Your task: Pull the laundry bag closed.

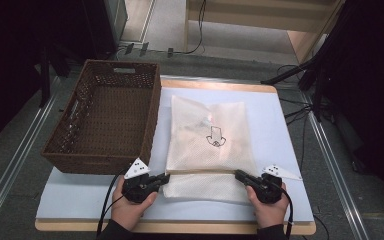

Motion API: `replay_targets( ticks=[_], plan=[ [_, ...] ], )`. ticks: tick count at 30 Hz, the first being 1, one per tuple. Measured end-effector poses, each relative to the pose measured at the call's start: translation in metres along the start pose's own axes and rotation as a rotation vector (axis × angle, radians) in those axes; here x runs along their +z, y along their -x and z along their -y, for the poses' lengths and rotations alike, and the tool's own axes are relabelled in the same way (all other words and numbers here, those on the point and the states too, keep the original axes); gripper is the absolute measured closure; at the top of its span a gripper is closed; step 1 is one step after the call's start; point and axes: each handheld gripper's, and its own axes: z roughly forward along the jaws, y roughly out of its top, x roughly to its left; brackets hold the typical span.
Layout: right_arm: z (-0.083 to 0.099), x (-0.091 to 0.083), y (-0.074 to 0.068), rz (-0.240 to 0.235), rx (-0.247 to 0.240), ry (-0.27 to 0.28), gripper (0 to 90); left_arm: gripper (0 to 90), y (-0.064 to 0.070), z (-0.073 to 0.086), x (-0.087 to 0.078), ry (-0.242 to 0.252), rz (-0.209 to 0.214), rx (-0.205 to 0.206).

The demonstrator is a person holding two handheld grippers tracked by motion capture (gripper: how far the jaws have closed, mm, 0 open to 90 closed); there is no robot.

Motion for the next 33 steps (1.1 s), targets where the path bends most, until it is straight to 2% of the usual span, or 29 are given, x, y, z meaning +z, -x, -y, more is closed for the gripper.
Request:
replay_targets(
  ticks=[3, 6, 10, 15, 19, 26, 29, 31, 33],
  plan=[
    [0.001, -0.006, 0.006, 0.014, 0.011, 0.006, 87.7, 86.2, 0.0, 0.0, 0.0, -0.002, -0.005, 0.001],
    [0.001, -0.012, 0.012, 0.055, 0.004, 0.011, 87.7, 86.2, 0.0, 0.0, 0.0, -0.002, -0.005, -0.002],
    [0.003, -0.019, 0.021, 0.071, 0.021, 0.017, 87.7, 86.2, 0.001, 0.0, 0.001, -0.002, -0.006, 0.003],
    [0.005, -0.023, 0.026, 0.082, 0.026, 0.014, 87.7, 86.2, 0.001, 0.0, 0.001, -0.001, -0.012, 0.003],
    [0.005, -0.026, 0.031, 0.123, 0.029, 0.004, 87.7, 86.3, 0.001, 0.0, 0.001, 0.0, -0.017, 0.005],
    [0.005, -0.028, 0.033, 0.127, 0.024, 0.001, 87.8, 86.5, 0.003, 0.0, 0.001, 0.004, -0.024, 0.012],
    [0.005, -0.028, 0.032, 0.134, 0.014, 0.001, 87.7, 86.3, 0.002, 0.001, 0.001, 0.015, -0.007, 0.005],
    [0.005, -0.028, 0.031, 0.141, -0.009, -0.001, 87.6, 85.1, 0.0, 0.001, -0.001, 0.029, 0.028, 0.002],
    [0.006, -0.028, 0.033, 0.129, -0.012, 0.016, 86.5, 79.4, -0.003, 0.002, -0.002, 0.04, 0.07, -0.013]
  ],
)
